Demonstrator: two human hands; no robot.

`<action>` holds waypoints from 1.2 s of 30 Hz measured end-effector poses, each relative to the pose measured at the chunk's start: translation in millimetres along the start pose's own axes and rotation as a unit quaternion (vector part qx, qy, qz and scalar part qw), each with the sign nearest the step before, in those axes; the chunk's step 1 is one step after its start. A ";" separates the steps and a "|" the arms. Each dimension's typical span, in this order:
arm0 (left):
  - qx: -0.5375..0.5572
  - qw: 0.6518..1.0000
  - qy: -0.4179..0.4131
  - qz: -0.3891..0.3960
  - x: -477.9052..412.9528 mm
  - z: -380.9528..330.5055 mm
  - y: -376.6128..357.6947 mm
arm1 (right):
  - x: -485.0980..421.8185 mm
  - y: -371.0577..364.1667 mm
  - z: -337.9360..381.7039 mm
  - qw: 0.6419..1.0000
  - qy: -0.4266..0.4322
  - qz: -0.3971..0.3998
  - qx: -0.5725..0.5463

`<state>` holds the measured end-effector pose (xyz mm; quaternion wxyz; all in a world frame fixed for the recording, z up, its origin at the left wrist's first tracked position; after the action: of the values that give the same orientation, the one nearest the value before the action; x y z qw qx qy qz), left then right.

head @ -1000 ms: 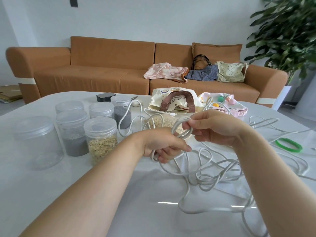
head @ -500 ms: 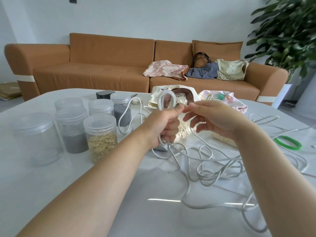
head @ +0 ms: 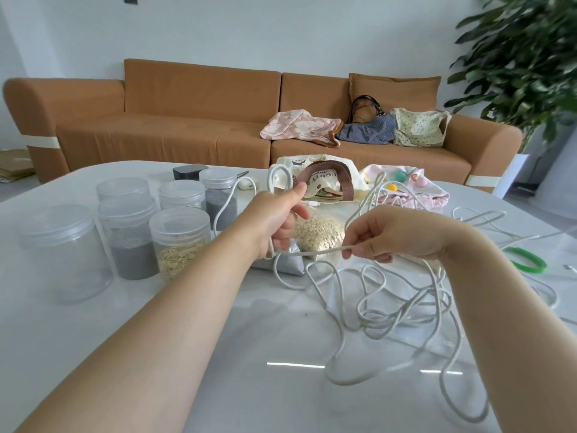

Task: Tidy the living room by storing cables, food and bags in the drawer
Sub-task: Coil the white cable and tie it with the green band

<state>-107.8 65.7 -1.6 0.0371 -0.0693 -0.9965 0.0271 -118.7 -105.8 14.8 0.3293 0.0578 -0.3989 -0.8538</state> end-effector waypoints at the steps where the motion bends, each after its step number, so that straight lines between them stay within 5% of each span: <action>1: -0.008 1.000 0.020 0.019 0.2 1.4 0.8 | 0.5 3.4 2.8 0.999 0.006 -0.041 0.017; 7: 0.017 0.989 0.091 0.117 2.4 14.3 -4.8 | 1.0 17.3 21.4 0.958 0.035 -0.283 0.039; 14: 0.025 0.947 0.117 0.298 11.6 20.9 -17.1 | 1.0 13.3 25.1 0.967 0.083 -0.242 0.002; 22: -0.112 0.953 0.126 0.253 16.9 22.9 -34.3 | -2.6 14.3 27.5 0.943 0.043 -0.327 0.039; 36: -0.093 0.954 0.127 0.255 15.6 29.2 -38.2 | -7.5 8.6 9.6 0.971 -0.049 -0.232 -0.037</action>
<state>-130.7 28.7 -27.3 0.1484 -0.3276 -0.9308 -0.0658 -111.9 -99.1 26.3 0.1039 0.0948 -0.3586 -0.9228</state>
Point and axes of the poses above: each hand's wrist, its own x-axis away from the middle knuckle, its own y-axis out of the back of the hand, z = x × y, the point moved 4 cm from there along -x, towards the middle knuckle, and after that the axes turned 5 degrees about x, right-handed, at the moved point
